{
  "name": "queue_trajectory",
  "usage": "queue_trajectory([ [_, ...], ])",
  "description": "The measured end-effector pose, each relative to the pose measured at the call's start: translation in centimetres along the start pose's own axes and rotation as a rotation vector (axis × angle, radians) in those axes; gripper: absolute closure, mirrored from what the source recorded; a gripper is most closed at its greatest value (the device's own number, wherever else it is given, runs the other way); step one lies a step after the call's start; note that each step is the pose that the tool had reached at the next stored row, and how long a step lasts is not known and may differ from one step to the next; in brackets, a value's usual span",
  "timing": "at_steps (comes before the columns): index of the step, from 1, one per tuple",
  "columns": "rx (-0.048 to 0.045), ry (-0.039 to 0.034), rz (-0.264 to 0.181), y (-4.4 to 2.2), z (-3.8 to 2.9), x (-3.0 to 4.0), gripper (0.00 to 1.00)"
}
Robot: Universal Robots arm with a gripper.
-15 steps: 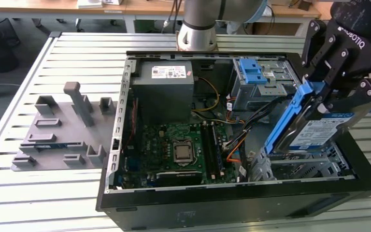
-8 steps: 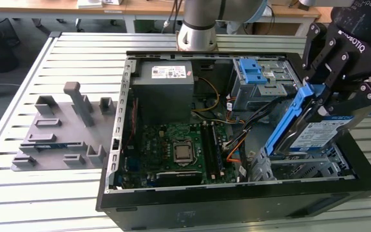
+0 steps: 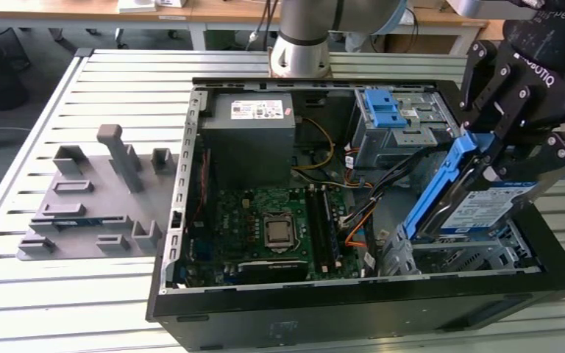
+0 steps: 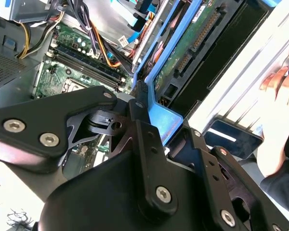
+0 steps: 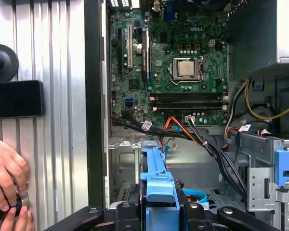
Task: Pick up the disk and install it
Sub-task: 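Insert the disk into the insertion slot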
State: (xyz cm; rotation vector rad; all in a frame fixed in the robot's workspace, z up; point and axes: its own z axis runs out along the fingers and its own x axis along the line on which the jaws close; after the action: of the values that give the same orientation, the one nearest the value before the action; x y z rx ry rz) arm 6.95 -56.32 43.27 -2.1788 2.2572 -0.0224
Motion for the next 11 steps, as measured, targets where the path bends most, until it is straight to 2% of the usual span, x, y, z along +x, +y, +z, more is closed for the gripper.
queue_trajectory([
  [11, 0.0000, 0.0001, 0.000, 0.01, 0.70, 0.11, 0.63],
])
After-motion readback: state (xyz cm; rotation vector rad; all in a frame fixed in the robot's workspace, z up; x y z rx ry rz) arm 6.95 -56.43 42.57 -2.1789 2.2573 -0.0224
